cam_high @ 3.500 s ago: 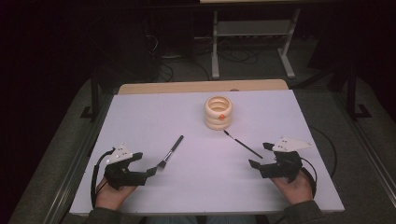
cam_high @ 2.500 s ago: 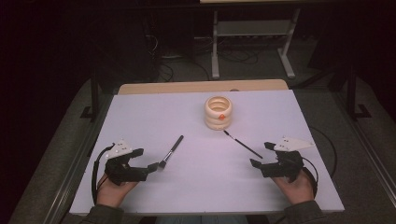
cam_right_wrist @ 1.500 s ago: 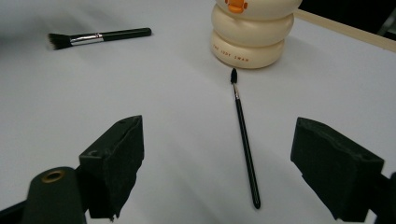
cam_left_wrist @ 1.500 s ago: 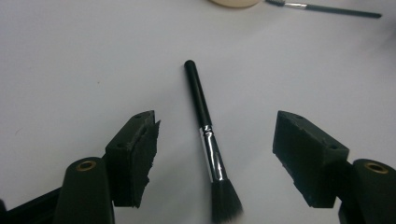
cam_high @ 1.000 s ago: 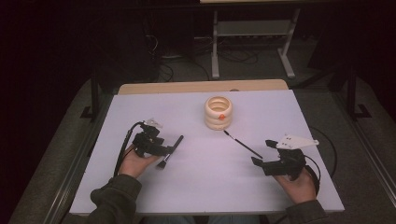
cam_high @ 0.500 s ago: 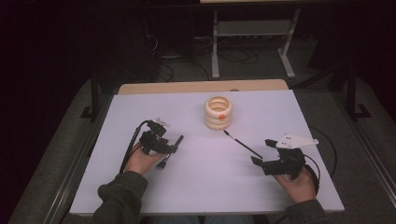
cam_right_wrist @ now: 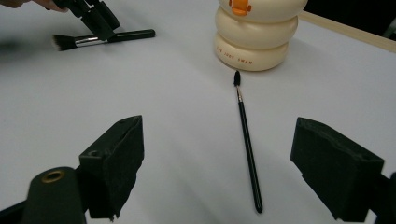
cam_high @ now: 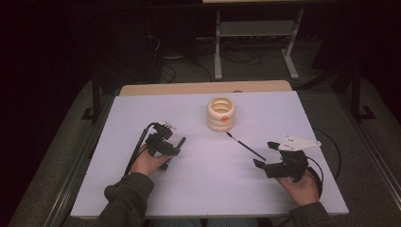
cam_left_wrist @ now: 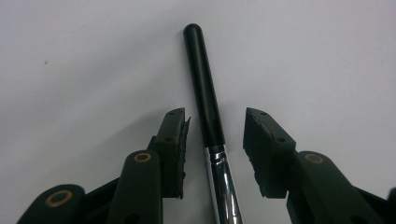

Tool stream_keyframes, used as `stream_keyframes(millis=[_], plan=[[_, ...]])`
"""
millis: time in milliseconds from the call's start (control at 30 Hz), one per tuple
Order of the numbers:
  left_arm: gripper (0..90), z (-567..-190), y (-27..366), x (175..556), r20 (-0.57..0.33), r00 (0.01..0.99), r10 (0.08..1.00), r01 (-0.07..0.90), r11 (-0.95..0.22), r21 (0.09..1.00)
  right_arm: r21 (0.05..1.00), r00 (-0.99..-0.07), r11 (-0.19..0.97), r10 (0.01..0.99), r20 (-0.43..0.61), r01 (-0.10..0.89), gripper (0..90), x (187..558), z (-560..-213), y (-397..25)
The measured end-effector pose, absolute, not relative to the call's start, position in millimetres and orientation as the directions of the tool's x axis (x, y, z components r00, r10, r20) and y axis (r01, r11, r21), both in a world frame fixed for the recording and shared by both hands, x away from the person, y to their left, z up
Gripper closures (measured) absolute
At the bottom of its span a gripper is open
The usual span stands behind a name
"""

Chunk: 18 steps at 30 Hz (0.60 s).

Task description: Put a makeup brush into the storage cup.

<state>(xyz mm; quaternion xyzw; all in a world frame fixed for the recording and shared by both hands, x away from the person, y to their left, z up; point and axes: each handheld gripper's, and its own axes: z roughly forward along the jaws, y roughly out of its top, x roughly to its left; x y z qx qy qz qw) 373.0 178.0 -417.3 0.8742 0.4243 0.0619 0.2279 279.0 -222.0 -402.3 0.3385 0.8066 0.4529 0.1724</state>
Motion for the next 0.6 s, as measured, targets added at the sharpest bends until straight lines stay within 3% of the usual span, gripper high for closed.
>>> stream_keyframes(millis=[400,600], plan=[[66.6,-422.6,174.6,375.2,-0.071,0.622,0.78,0.725,-0.539,0.428,0.85,-0.715,0.361,0.699,0.026,0.384,16.2,279.7,-402.3,-222.4],[74.7,-423.2,168.6,371.2,0.007,0.633,0.774,0.7,-0.577,0.421,0.847,-0.711,0.36,0.703,0.031,0.392,16.2,278.5,-401.5,-220.9]])
